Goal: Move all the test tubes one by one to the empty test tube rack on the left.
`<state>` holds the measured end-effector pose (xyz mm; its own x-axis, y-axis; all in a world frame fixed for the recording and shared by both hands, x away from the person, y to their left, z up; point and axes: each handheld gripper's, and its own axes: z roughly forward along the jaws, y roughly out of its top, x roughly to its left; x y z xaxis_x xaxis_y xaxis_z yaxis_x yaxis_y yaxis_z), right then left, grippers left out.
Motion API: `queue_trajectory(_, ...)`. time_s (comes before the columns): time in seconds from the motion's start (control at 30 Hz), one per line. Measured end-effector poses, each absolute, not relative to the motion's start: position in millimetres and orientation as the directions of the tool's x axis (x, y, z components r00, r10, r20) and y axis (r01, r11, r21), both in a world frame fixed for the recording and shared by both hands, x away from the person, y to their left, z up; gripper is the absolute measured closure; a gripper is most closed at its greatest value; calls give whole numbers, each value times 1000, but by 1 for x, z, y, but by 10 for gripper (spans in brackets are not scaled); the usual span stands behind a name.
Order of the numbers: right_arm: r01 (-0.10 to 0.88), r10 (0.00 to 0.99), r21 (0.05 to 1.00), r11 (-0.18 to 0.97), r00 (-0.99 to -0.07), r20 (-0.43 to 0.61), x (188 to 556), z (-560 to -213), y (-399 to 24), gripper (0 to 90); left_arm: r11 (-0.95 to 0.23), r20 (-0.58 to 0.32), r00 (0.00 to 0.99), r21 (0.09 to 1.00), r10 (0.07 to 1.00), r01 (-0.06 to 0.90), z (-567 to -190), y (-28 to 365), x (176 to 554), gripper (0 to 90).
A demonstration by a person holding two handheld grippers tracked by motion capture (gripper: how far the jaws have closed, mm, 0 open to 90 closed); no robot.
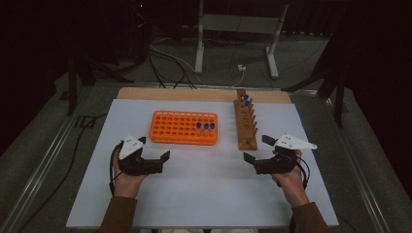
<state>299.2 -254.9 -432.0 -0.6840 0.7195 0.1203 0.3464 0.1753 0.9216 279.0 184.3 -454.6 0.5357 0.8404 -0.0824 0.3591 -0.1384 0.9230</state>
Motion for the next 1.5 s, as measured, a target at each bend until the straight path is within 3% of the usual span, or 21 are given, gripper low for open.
queue_trajectory(0.6, 305, 752, 939, 161, -654, 84, 313, -413, -256, 17, -113, -42, 442, 941, 896, 319, -461, 219, 251, 8)
queue_trajectory(1.0, 314, 807, 934, 173, -589, 49, 362, -394, -247, 19, -59, -69, 376, 947, 924, 317, -465, 229, 251, 8)
queue_trajectory(1.5, 388, 871, 905, 172, -489, 44, 429, -403, -232, 137, -37, -91, 373, 946, 923, 323, -468, 230, 252, 8)
